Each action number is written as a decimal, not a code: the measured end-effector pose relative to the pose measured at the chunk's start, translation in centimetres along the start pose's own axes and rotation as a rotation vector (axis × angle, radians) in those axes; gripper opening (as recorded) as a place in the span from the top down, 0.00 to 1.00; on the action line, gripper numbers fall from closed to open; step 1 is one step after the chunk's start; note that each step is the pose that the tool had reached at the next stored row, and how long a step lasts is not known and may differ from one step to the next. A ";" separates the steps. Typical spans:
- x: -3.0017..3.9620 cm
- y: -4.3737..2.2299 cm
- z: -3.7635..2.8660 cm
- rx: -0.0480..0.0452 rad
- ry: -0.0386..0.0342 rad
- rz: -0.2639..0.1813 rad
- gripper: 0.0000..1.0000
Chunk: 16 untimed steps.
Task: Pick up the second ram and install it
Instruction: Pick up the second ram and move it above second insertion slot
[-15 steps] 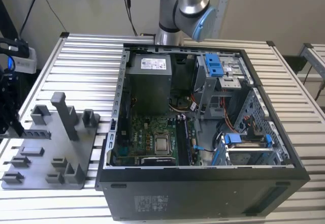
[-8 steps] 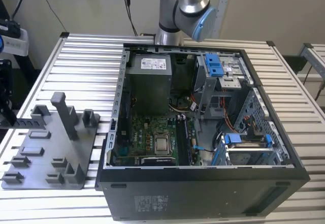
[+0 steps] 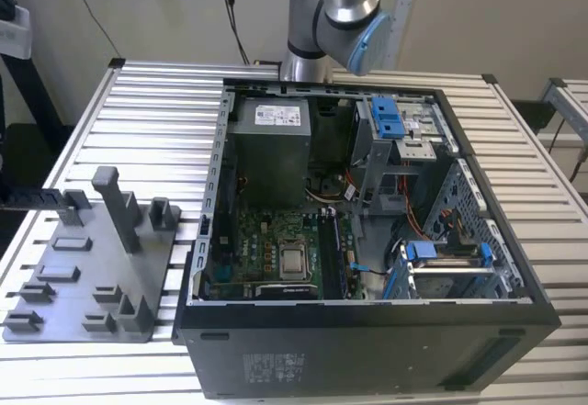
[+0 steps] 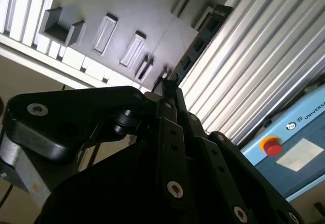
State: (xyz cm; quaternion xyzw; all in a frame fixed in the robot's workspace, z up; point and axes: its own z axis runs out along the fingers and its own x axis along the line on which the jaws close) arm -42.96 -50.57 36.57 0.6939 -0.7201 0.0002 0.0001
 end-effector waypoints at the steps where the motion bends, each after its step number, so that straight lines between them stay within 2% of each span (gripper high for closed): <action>1: 0.00 0.00 -0.49 0.0000 0.0000 0.000 0.86; 9: 0.00 0.00 -4.10 0.0000 0.0000 0.000 0.86; 10: 0.00 -0.01 -4.39 0.0000 0.0006 0.000 0.86; 16: 0.00 0.00 -4.40 0.0000 0.0008 0.000 0.86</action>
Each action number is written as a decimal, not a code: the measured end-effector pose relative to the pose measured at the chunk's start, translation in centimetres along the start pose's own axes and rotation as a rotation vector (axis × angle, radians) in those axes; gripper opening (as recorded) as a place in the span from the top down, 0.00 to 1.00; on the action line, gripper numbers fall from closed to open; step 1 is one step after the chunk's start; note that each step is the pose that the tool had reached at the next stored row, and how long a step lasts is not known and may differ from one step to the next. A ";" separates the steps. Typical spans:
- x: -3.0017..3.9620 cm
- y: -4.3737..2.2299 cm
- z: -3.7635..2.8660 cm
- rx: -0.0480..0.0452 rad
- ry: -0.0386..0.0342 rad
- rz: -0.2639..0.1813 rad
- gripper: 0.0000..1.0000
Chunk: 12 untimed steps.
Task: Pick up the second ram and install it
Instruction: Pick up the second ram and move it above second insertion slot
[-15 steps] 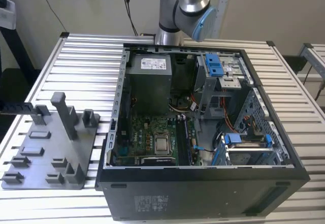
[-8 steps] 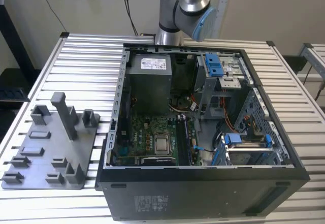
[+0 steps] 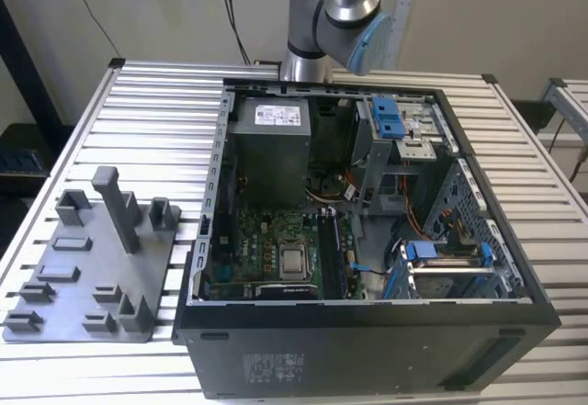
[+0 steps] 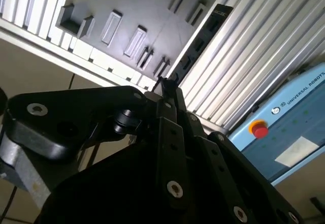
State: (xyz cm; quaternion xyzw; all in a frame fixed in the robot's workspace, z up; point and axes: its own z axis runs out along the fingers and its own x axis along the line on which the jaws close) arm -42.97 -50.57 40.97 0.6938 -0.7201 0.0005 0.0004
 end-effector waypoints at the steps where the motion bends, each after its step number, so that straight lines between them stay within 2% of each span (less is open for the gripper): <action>1: 0.00 0.00 0.00 0.0000 0.0001 0.000 0.86; 6: -0.01 -0.33 0.00 0.0000 0.0005 0.000 0.86; 12: -0.07 -1.78 0.00 -0.0002 0.0010 0.000 0.86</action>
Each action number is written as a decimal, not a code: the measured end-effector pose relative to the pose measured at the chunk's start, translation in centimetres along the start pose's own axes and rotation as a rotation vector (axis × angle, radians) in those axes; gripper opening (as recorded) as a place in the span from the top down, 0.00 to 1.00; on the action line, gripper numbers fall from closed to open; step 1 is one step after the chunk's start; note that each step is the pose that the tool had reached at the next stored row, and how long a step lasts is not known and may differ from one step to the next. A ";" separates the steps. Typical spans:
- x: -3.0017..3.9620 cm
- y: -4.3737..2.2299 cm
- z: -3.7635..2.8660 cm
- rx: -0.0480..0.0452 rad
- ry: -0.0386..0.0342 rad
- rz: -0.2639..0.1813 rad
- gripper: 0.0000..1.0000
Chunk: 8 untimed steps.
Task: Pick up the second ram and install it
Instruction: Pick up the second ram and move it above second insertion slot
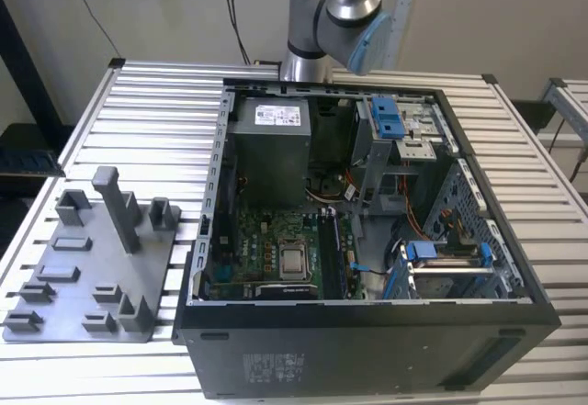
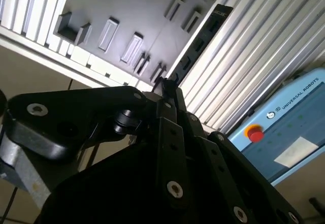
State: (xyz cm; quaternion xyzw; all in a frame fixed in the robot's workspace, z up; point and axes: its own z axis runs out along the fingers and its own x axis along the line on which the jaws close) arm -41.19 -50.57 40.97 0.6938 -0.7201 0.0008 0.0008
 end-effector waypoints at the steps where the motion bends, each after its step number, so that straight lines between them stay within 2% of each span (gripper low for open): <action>1: -0.01 -0.29 -0.01 -0.0003 0.0002 0.000 0.86; 8: -0.10 -2.76 -0.01 -0.0017 0.0008 0.000 0.86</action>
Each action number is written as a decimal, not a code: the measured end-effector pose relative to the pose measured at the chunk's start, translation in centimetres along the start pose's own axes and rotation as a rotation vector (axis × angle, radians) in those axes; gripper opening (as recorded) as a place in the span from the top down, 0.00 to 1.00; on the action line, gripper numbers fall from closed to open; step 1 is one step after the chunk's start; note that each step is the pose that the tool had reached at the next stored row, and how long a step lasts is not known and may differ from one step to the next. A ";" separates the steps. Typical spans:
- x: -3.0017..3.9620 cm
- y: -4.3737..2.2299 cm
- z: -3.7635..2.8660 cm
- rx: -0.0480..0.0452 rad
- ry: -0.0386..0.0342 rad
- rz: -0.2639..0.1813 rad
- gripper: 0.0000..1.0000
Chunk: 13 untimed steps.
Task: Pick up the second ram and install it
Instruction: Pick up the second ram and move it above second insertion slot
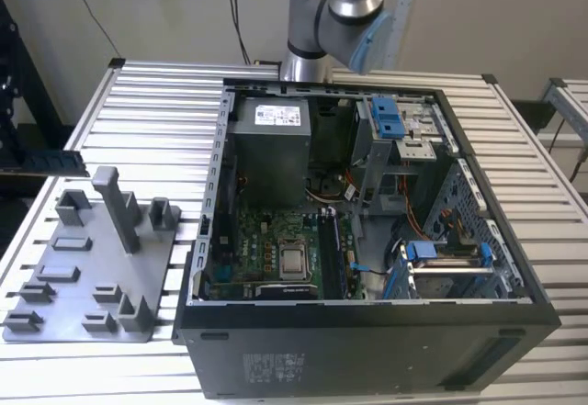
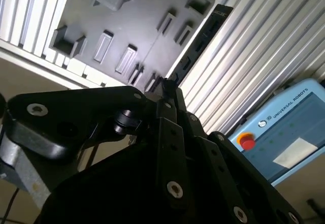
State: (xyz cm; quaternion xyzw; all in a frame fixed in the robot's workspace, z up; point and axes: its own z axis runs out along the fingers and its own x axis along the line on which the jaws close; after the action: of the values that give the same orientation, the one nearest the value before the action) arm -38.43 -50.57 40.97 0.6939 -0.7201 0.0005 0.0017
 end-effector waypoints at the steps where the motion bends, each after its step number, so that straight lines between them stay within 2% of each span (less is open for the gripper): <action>1: -0.02 -0.41 0.00 -0.0004 0.0000 0.000 0.86; 13: -0.18 -4.98 0.00 -0.0038 0.0001 0.000 0.86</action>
State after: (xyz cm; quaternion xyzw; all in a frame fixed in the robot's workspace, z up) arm -33.45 -50.57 40.97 0.6939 -0.7201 -0.0009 0.0030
